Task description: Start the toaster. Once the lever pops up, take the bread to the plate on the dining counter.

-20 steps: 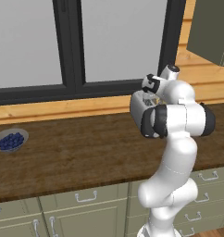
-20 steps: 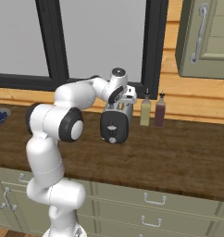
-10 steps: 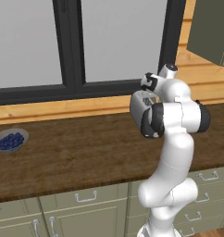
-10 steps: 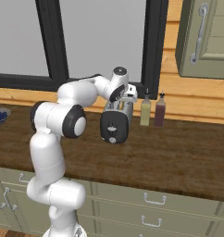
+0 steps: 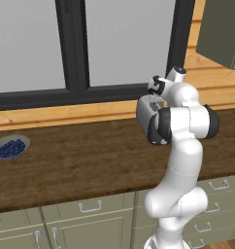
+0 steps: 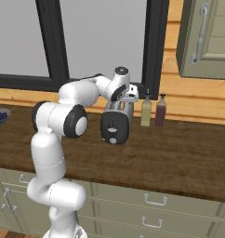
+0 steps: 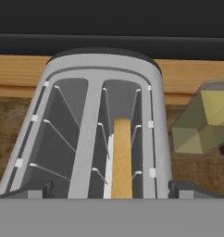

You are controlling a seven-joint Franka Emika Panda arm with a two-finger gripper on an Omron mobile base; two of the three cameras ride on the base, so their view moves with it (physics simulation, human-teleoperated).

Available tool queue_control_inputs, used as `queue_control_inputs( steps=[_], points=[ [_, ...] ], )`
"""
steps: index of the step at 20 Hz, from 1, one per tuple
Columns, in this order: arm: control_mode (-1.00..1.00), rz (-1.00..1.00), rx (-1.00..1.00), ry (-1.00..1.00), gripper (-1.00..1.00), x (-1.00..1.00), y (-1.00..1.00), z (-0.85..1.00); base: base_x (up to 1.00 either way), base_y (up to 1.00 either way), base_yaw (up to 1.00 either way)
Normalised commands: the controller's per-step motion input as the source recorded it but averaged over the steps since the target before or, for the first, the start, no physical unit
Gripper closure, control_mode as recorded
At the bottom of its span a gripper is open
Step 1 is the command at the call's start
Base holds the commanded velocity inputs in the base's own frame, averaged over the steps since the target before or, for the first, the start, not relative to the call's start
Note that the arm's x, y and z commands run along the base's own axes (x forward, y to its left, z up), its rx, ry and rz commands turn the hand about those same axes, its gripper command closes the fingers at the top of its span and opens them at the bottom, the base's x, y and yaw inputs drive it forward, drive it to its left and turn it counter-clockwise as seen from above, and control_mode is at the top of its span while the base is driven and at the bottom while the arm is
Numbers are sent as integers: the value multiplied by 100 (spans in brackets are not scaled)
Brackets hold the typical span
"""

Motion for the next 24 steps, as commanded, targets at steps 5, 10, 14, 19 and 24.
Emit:
queue_control_inputs(
  steps=[5, 10, 14, 19, 24],
  points=[
    [-100, 0, 0, 0, -100, 0, -4, -1, 0, 0, 0],
    [-100, 0, 0, 0, -100, 0, 0, -10, 0, 0, 0],
    [-100, 0, 0, 0, -100, 0, 0, -15, 0, 0, 0],
    [-100, 0, 0, 0, -100, -3, 0, -23, 0, 0, 0],
    [-100, 0, 0, 0, -100, -11, 0, -14, 0, 0, 0]
  ],
)
